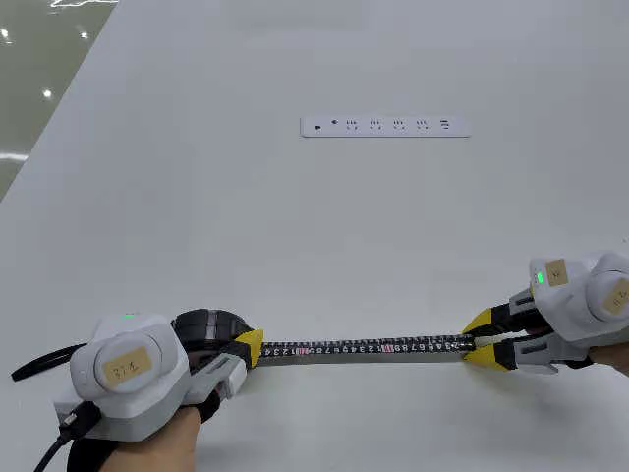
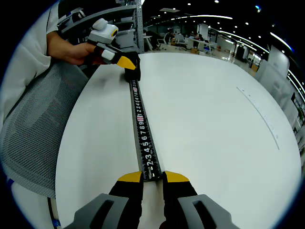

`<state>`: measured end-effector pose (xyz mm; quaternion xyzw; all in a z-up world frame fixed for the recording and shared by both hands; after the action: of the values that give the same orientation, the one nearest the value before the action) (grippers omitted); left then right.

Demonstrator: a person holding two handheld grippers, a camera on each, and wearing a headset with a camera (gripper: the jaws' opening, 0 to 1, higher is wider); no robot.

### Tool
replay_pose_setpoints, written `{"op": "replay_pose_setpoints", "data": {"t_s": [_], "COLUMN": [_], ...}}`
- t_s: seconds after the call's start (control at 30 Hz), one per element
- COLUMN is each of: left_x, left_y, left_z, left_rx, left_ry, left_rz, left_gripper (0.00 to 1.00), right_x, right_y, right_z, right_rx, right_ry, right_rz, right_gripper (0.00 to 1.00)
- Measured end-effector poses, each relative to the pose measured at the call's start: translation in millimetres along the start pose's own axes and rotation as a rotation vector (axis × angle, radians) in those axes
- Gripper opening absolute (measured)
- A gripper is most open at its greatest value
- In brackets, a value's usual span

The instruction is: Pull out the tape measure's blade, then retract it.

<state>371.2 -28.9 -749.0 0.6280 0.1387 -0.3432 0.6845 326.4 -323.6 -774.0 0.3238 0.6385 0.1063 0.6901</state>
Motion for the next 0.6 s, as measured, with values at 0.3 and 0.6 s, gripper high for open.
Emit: {"op": "replay_pose_setpoints", "data": {"t_s": [0.3,0.6], "left_x": [1.2,1.9], "left_y": [-1.2,-1.6], "left_z": [-0.6,-1.4], "left_rx": [0.007,0.015], "left_ry": [0.003,0.005], "left_rz": [-0.018,-0.041], "left_gripper": [0.61,0.59], "right_x": [-0.2,0.0], "right_y": [0.6,1.0], "right_z": [0.1,0.2], "right_rx": [0.011,0.005], "right_ry": [-0.005,0.002], "right_rz": [0.010,0.012], "right_gripper": [0.13,0.13]}}
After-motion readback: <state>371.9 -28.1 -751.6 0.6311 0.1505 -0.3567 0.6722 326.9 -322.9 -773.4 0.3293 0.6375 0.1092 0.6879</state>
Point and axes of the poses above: the centre of the closed fingertips' face, and the gripper's own axes: x roughly forward along the fingers, z roughly to its right, y roughly out of its top, the point moved 2 cm from there along -x, roughly backward along the fingers, and after that the axes turned 1 degree about -z, right-handed, at the moved point
